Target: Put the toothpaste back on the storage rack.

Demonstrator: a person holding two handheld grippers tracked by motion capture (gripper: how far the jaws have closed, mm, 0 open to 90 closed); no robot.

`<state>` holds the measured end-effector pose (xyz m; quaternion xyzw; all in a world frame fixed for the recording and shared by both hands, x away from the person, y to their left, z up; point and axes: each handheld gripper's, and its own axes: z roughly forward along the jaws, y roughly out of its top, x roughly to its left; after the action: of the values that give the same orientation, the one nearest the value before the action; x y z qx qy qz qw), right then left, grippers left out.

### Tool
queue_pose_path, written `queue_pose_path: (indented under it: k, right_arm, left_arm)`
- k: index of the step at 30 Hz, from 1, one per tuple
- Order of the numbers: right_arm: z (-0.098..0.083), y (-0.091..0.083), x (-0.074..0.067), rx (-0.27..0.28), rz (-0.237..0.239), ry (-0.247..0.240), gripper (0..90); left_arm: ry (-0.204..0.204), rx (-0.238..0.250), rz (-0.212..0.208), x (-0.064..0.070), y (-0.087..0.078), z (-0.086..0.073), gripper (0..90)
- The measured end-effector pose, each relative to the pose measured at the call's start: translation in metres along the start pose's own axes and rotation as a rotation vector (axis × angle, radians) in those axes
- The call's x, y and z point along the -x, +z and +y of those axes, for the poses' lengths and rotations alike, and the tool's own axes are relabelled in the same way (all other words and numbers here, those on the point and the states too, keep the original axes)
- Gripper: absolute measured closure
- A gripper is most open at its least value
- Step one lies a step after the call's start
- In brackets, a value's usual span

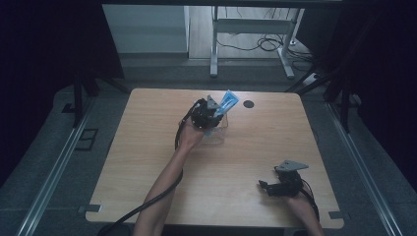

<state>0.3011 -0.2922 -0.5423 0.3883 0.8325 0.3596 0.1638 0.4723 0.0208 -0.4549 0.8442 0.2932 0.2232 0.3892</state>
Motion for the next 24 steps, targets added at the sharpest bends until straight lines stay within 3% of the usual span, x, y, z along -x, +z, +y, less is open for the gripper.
queue_pose_path:
  k: [6,8,17,24]
  right_arm:
    - [0.000,0.000,0.000,0.000,0.000,0.000,12.5]
    - [0.000,0.000,0.000,0.000,0.000,0.000,12.5]
    - [0.000,0.000,0.000,0.000,-0.001,-0.001,12.5]
    - [0.000,0.000,0.000,0.001,-0.001,-0.001,12.5]
  left_arm:
    - [0.012,-0.011,-0.008,0.001,-0.001,0.000,54.9]
    - [0.007,-0.006,0.011,0.001,-0.002,-0.001,53.1]
    - [-0.007,0.012,-0.009,-0.002,-0.010,0.003,50.5]
    - [-0.025,0.014,-0.020,-0.001,-0.015,0.007,43.0]
